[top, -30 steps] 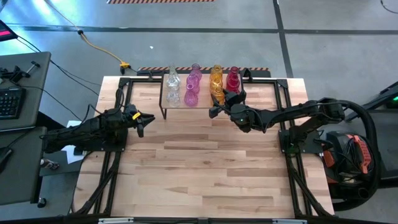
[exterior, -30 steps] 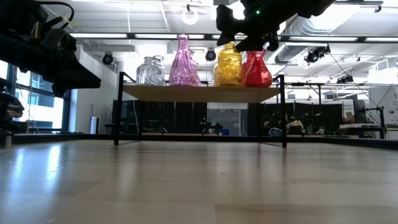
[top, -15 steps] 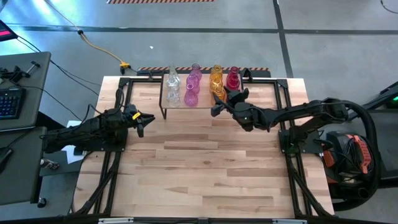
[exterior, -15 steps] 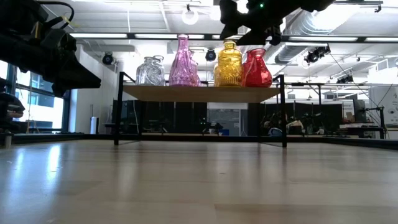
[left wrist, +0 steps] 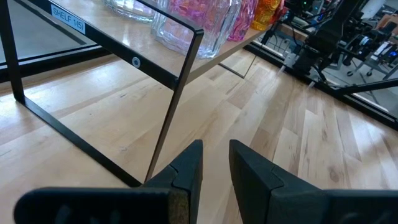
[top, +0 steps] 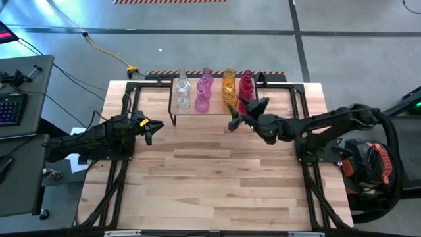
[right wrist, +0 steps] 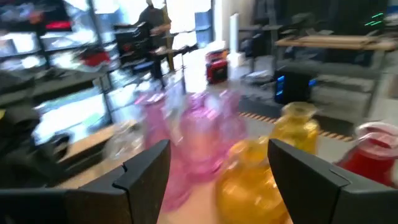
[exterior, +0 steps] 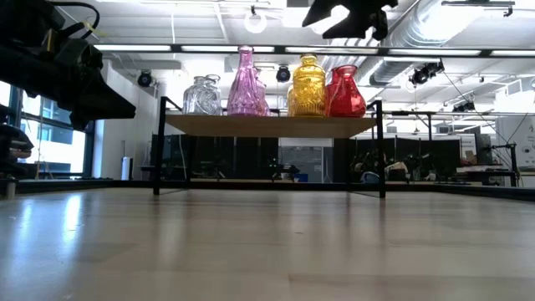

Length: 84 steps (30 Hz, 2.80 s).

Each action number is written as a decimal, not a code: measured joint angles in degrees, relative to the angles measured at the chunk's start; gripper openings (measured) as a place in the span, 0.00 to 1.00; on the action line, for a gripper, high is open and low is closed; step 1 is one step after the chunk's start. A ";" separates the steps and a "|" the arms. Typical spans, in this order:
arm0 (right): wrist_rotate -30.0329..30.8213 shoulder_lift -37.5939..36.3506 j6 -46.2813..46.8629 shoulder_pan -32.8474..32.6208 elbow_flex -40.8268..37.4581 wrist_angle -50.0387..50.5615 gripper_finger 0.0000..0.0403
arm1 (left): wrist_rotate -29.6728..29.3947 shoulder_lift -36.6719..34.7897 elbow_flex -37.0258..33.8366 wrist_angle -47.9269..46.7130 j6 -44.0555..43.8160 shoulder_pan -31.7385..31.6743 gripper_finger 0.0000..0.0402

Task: Sort vases onto shelf
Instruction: Put the yellow vase on the shelf aligned with the other yellow vase

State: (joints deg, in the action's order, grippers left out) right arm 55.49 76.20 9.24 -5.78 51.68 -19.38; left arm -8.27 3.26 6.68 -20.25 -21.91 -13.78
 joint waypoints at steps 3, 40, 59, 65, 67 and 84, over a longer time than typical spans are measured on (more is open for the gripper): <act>-1.44 -0.19 2.14 -2.54 0.00 3.56 0.65 | 0.00 0.00 0.00 0.00 0.00 -0.01 0.17; 0.02 7.13 22.28 0.59 0.00 16.95 0.65 | 0.00 0.01 0.00 0.01 0.00 -0.01 0.17; -3.68 7.13 21.75 3.58 0.00 16.53 0.65 | -0.01 -0.01 0.00 0.00 0.00 -0.02 0.17; -3.87 7.13 21.54 3.67 0.00 16.50 0.65 | -0.02 0.01 0.00 0.00 0.01 -0.01 0.17; -3.81 7.13 21.35 3.67 0.00 16.48 0.65 | 0.00 0.01 0.00 0.00 0.00 -0.02 0.17; -2.12 6.64 20.30 1.86 0.00 14.90 0.65 | -0.02 -0.01 0.00 0.02 0.00 -0.01 0.17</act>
State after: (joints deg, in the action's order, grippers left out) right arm 53.37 82.84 29.54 -3.92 51.68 -4.47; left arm -8.29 3.25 6.68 -20.23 -21.91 -13.79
